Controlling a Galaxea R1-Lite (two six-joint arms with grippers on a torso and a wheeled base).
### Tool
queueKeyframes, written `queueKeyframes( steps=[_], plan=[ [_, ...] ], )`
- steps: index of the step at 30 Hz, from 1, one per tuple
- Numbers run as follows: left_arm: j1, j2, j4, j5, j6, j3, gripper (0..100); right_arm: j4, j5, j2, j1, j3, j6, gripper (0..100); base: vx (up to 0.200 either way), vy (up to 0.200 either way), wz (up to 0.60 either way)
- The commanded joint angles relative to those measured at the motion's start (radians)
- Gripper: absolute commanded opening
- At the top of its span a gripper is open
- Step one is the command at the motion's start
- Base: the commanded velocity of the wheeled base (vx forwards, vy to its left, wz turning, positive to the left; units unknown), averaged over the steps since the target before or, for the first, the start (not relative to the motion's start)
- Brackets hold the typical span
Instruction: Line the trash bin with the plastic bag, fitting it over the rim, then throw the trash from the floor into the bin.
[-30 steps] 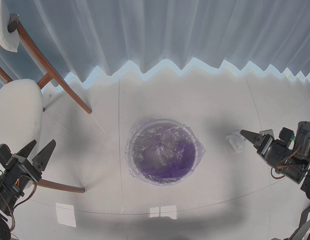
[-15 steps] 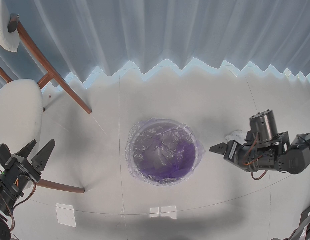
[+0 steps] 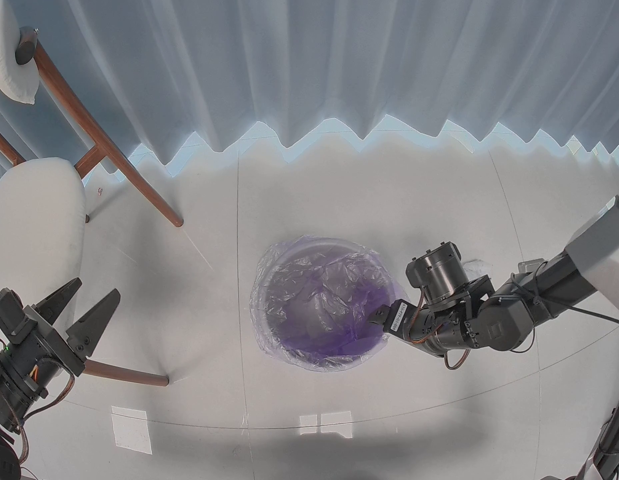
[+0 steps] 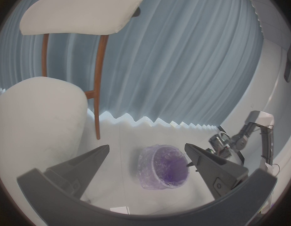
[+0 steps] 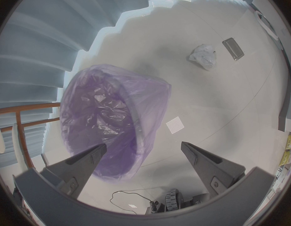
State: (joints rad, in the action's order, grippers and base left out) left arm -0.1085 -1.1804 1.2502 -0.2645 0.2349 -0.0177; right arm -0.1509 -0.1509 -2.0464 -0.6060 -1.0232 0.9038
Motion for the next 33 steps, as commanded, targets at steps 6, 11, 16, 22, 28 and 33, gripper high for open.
queueKeyframes(
  steps=[6,11,16,22,28,33],
  plan=[
    [0.001,-0.011,-0.003,-0.104,-0.080,0.018,100,-0.019,-0.039,-0.153,-0.014,-0.087,0.010,100,0.000,0.000,0.00],
    [0.004,-0.007,-0.005,-0.107,-0.085,0.018,100,-0.016,-0.047,-0.202,-0.026,-0.155,0.056,100,0.000,0.000,0.00],
    [0.007,-0.007,-0.005,-0.107,-0.085,0.018,100,-0.013,-0.076,-0.236,-0.029,-0.199,0.064,100,0.000,0.000,0.00],
    [0.007,-0.002,-0.005,-0.107,-0.086,0.018,100,-0.007,-0.078,-0.204,-0.020,-0.192,0.013,0,0.000,0.000,0.00],
    [0.007,0.002,-0.005,-0.107,-0.086,0.018,100,-0.006,-0.036,-0.101,0.038,-0.149,-0.293,0,0.000,0.000,0.00],
    [0.007,0.002,-0.005,-0.107,-0.085,0.018,100,-0.009,0.079,-0.023,0.109,-0.058,-0.684,0,0.000,0.000,0.00]
  ],
)
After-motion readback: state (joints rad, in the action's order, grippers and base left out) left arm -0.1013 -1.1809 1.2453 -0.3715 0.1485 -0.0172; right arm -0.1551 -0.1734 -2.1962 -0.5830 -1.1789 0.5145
